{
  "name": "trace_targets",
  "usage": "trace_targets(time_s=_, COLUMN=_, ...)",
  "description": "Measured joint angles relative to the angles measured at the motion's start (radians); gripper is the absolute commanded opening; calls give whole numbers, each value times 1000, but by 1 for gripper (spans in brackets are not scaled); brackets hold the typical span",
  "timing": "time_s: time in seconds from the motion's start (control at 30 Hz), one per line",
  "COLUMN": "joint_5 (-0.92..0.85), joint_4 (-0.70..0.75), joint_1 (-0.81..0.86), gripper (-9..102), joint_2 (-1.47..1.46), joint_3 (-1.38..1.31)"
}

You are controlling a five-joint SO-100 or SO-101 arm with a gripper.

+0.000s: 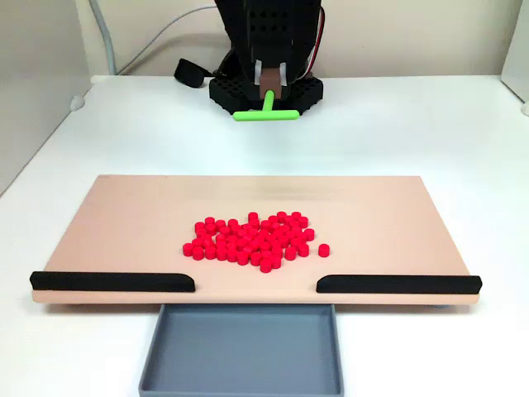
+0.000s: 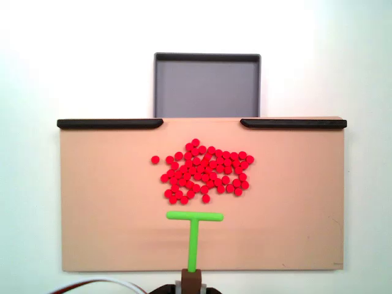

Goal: Push granules from right to the grey container

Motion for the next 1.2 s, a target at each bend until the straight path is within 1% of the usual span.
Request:
trace_targets(time_s=0.07, joint_5=-6, joint_4=-2, joint_1=0, gripper=0, joint_2=-9, joint_3=0)
trace_targets(time_s=0.23, joint_5=-86, joint_4=-9, joint_1=38, gripper=0, joint_2=-60, joint_3=0)
trace_targets(time_s=1.2, joint_5=-86, joint_4=-12, joint_1=38, gripper=0, joint_2=-60, joint_3=0)
